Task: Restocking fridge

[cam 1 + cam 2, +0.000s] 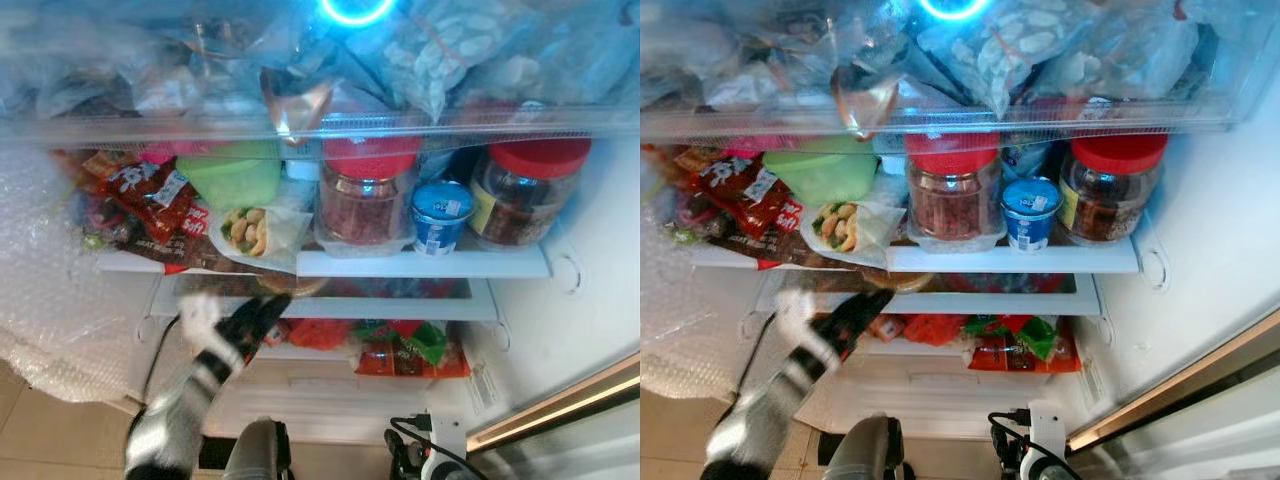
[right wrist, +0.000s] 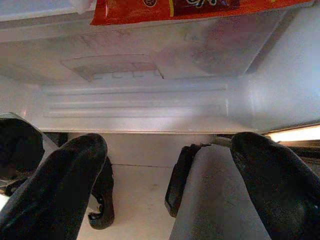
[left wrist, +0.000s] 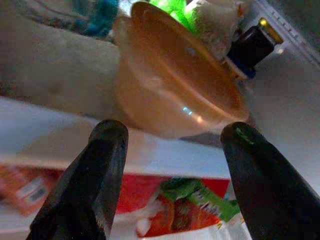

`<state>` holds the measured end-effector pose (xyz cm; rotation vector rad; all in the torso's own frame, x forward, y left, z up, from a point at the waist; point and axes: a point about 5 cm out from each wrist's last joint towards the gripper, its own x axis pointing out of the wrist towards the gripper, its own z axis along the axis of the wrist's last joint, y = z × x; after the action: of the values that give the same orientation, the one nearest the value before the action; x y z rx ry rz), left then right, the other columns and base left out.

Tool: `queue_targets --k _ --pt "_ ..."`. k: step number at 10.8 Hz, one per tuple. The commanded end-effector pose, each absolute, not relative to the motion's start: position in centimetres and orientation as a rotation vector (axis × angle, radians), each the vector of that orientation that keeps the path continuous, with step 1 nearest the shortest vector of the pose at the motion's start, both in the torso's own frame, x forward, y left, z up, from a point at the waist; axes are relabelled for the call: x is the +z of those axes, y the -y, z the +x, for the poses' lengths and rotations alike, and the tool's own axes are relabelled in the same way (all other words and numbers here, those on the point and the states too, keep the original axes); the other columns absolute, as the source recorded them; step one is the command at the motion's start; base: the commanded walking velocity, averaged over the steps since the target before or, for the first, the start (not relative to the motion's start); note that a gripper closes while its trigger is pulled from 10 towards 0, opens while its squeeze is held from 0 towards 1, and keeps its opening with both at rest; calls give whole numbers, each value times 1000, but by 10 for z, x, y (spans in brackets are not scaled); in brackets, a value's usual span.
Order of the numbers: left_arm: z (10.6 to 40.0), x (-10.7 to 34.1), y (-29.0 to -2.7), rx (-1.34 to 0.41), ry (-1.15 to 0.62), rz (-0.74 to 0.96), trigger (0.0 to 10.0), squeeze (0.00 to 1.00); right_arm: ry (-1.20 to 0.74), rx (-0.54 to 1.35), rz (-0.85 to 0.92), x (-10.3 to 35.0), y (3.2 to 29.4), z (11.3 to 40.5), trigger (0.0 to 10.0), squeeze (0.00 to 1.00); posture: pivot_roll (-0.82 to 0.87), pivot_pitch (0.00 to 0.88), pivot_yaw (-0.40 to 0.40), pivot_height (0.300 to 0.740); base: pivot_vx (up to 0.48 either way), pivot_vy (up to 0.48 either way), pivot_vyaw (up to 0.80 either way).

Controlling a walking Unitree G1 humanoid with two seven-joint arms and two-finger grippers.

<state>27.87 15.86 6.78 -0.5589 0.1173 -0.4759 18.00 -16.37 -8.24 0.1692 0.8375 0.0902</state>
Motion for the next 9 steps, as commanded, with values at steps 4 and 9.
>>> queue_targets --k 4,9 --pt "259 87 -161 -495 -89 -333 10000 0 -979 86 191 -100 160 143 10000 0 55 146 89 633 0 0 0" --pt "250 13 -202 -122 -397 -88 10000 0 -984 69 194 -101 156 140 10000 0 66 145 99 633 0 0 0"
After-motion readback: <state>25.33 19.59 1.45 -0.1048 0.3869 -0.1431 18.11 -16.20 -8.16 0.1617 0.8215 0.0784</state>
